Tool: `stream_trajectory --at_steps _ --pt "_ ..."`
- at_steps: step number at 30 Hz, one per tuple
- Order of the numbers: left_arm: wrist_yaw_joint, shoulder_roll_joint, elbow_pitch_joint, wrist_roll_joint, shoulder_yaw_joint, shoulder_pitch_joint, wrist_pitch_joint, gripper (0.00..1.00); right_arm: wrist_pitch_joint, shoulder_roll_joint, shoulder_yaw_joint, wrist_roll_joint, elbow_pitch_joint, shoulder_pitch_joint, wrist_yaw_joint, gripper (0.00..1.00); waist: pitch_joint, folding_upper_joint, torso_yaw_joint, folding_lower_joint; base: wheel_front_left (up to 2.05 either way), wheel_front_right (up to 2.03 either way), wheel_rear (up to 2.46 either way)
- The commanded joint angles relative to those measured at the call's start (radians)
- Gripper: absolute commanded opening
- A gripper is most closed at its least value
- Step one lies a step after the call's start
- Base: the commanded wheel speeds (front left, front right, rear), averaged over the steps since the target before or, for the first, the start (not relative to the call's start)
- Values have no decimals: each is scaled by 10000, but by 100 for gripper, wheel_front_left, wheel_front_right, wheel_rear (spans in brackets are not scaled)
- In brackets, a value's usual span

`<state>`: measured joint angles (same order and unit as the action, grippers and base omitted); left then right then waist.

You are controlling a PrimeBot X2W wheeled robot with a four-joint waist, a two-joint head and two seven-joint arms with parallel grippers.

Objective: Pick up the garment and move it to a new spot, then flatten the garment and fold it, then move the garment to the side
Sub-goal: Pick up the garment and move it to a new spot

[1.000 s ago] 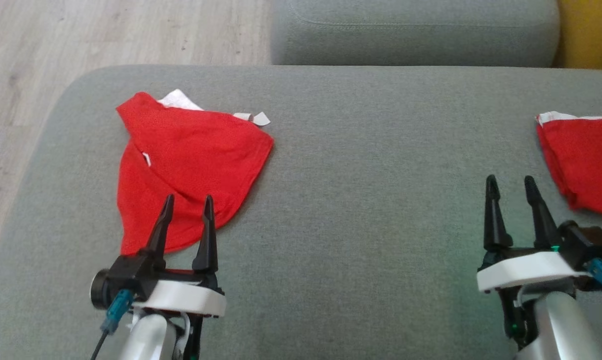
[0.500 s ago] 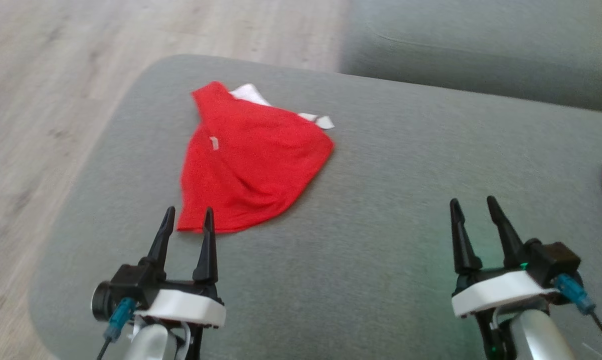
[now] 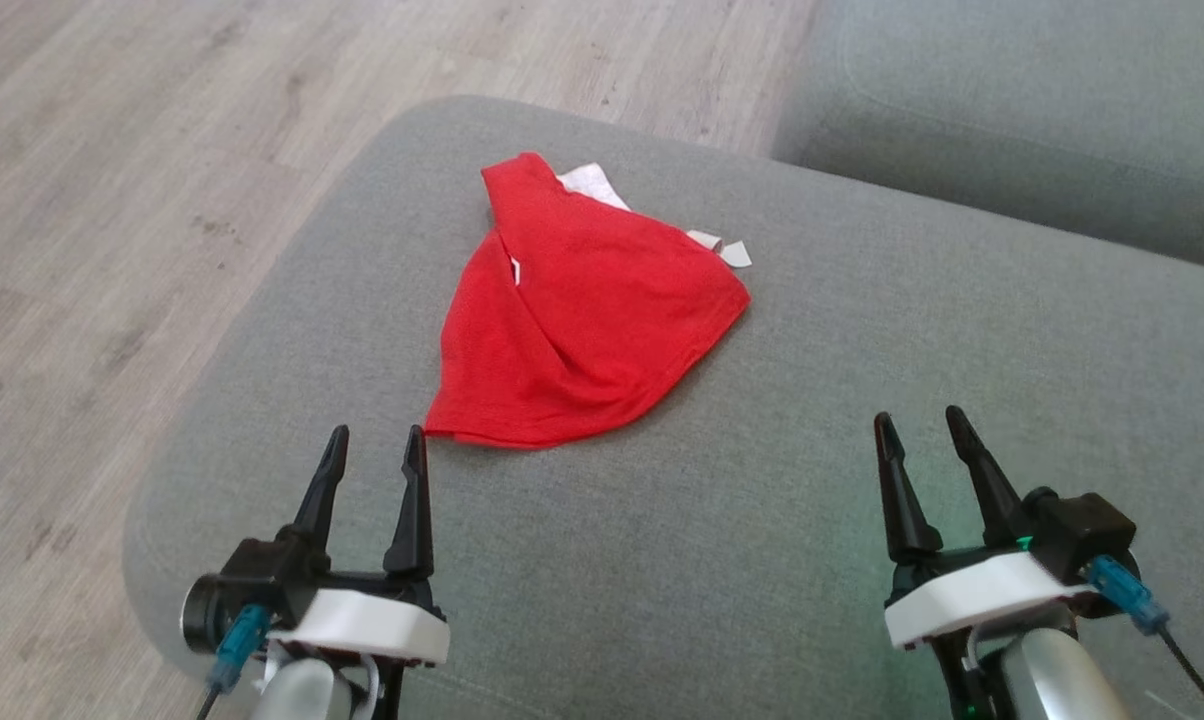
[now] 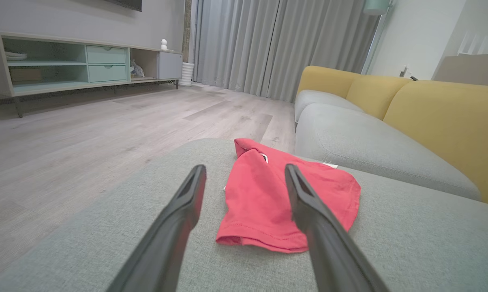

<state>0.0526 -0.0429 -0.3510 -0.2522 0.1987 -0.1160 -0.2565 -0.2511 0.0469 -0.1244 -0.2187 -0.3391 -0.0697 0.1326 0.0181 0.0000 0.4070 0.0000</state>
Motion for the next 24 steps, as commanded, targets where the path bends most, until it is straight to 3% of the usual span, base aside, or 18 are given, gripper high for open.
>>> stream_trajectory --at_steps 1,9,14,24 --pt "17 -74 308 93 -260 -358 -53 100 -106 34 -277 1 224 -288 -19 100 102 0 -88 0 0 0 0" --pt "128 -74 129 -27 210 -1237 -53 100 -106 34 -104 303 317 -613 -19 100 777 0 -553 0 0 0 0" --pt "353 -74 -462 138 1012 -2452 36 100 -107 34 200 473 638 -1027 -19 100 1477 0 -1124 0 0 0 0" --pt "724 -82 -2192 155 2555 -4971 1487 100 -107 34 860 774 1622 -1778 -19 100 3049 0 -2426 0 0 0 0"
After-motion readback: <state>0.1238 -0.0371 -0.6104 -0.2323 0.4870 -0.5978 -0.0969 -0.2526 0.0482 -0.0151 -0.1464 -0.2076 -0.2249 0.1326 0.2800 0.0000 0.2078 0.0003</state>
